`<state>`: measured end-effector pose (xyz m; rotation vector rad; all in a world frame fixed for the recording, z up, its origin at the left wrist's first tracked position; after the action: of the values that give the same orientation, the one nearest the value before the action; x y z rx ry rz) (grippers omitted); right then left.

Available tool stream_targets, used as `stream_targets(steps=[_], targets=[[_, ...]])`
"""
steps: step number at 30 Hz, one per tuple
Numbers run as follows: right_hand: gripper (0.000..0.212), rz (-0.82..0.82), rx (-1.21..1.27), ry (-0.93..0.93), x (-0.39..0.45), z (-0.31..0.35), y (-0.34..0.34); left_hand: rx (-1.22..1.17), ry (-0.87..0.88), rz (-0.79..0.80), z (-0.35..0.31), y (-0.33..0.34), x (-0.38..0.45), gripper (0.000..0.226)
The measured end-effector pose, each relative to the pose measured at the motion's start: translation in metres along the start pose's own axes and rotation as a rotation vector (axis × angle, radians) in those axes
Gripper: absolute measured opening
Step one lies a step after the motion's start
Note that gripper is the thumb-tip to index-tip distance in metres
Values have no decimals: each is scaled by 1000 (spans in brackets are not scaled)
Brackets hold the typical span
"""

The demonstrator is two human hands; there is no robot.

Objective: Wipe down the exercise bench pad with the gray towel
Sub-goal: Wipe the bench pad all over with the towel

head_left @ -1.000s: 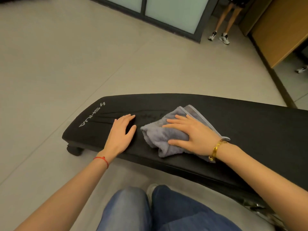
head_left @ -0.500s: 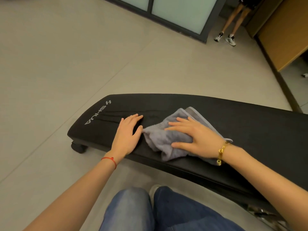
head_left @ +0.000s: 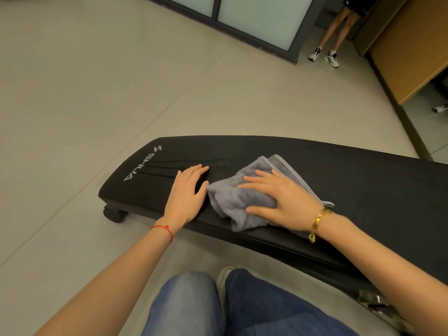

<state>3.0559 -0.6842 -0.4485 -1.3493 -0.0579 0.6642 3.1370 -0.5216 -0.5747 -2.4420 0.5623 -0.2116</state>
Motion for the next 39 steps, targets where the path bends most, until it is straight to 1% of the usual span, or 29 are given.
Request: stream_targets(steps=[2, 3, 5, 6, 7, 8, 10, 12, 14, 16, 18, 20, 22, 24, 26, 29, 30, 32, 34, 37, 39], targets=[[61, -17, -18, 48, 12, -25, -16, 14, 2, -7, -2, 0, -1, 43], [64, -48, -60, 111, 25, -46, -28, 19, 3, -7, -3, 0, -1, 43], [69, -74, -104, 308, 53, -93, -45, 21, -6, -2, -3, 0, -1, 44], [66, -58, -119, 404, 67, -111, -45, 20, -11, -1, -3, 0, -1, 44], [62, -44, -139, 458, 76, -117, -40, 19, -13, -1, -3, 0, -1, 44], [60, -36, -151, 457, 81, -112, -34, 19, -13, -1, -3, 0, -1, 44], [59, -35, -142, 359, 71, -81, -22, 21, -4, -3, -3, 0, 0, 43], [61, -52, -88, 221, 38, -40, -10, 16, 5, -5, -1, 0, 1, 43], [65, -26, -48, 110, 2, -9, 2, 11, 7, 0, 0, 1, 1, 43], [65, 6, -24, 66, -18, -3, 2, 17, 3, 0, 1, 2, 1, 43], [67, -2, -2, 84, -17, -24, -9, 17, 1, -5, 0, 1, 0, 43], [72, -62, -55, 172, 1, -62, -28, 16, -2, -7, -1, 1, 0, 43], [65, -114, -99, 329, 25, -98, -44, 15, -8, -7, -1, 0, -1, 43], [56, -107, -147, 441, 45, -107, -45, 9, -9, -8, -1, 0, -1, 43], [58, -71, -130, 380, 46, -85, -32, 11, -7, -2, -1, 1, -1, 43], [70, -40, -44, 180, 6, -32, -8, 5, 2, 0, 0, 1, -1, 43], [68, -30, -18, 124, -11, -18, -2, 4, 2, 1, 0, 1, -1, 43], [63, -20, -8, 69, -37, -8, -1, 9, 1, 3, -1, 2, -1, 43], [65, -37, 2, 85, -39, -24, -11, 17, -2, 4, -1, 1, -2, 43], [73, -101, -59, 243, -13, -78, -35, 20, -3, 4, -2, 2, -3, 43], [65, -122, -110, 372, 16, -109, -46, 21, -5, 4, -2, 1, -3, 43]])
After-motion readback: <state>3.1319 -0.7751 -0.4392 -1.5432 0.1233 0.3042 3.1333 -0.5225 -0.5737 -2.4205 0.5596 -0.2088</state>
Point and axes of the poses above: each hand's wrist, its own x-axis towards the middle knuckle, its own y-axis out of the palm, z = x × y, the point moved 8 cm from there along x, towards the middle knuckle, and after that the axes turned 15 degrees about z, right-handed, at the moved point
